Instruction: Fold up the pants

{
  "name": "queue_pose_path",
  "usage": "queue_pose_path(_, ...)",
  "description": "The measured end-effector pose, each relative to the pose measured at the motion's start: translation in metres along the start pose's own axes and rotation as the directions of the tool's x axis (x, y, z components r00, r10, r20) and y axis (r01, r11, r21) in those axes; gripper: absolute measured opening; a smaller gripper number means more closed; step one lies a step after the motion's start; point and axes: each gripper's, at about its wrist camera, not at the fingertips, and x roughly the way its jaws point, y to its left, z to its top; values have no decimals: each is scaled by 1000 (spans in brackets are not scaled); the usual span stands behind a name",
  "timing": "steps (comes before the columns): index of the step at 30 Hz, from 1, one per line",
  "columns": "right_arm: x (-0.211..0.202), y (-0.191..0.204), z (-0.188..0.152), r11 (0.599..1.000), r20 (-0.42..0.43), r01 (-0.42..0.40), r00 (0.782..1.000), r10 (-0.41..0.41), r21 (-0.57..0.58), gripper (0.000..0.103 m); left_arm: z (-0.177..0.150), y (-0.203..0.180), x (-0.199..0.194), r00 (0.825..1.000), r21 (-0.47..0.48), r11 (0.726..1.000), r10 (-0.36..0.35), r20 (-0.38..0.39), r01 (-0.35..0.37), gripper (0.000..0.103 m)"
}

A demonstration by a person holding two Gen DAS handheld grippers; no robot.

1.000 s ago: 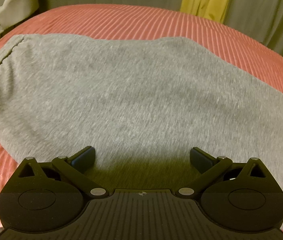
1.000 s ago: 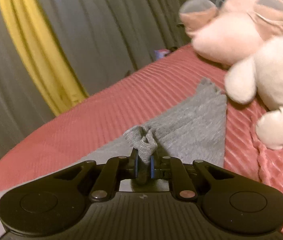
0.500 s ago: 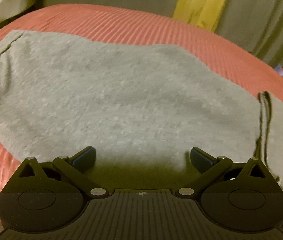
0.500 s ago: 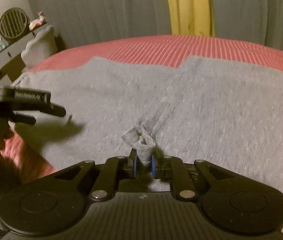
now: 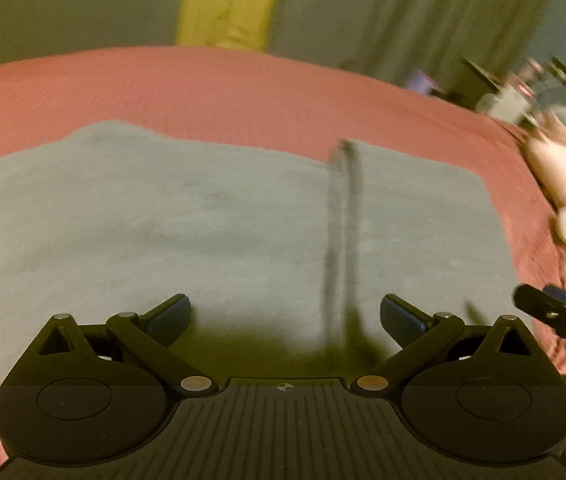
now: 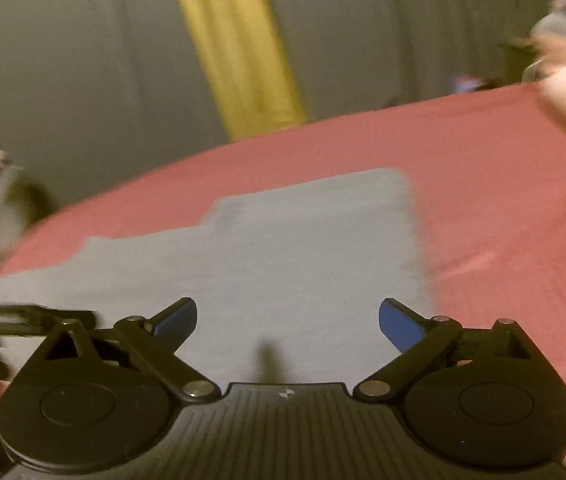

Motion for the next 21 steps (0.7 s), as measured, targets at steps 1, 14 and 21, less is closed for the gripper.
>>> queue_pose_path(1,0,-2,-3,998,23,59,998,-59,-27,98,5,-11,8,1000,40,999,1,-5,-1,98)
queue_pose_path(14,18,-41,-9,979,-18,14,1000,-11,202,98,34,-39,82,979,-3,995,-102,-179,103,36)
queue_pose_path(21,13,-42,-9,971,-2,39,999,-39,236,98,24,-49,48,996,22,997,-75,-45,77,17)
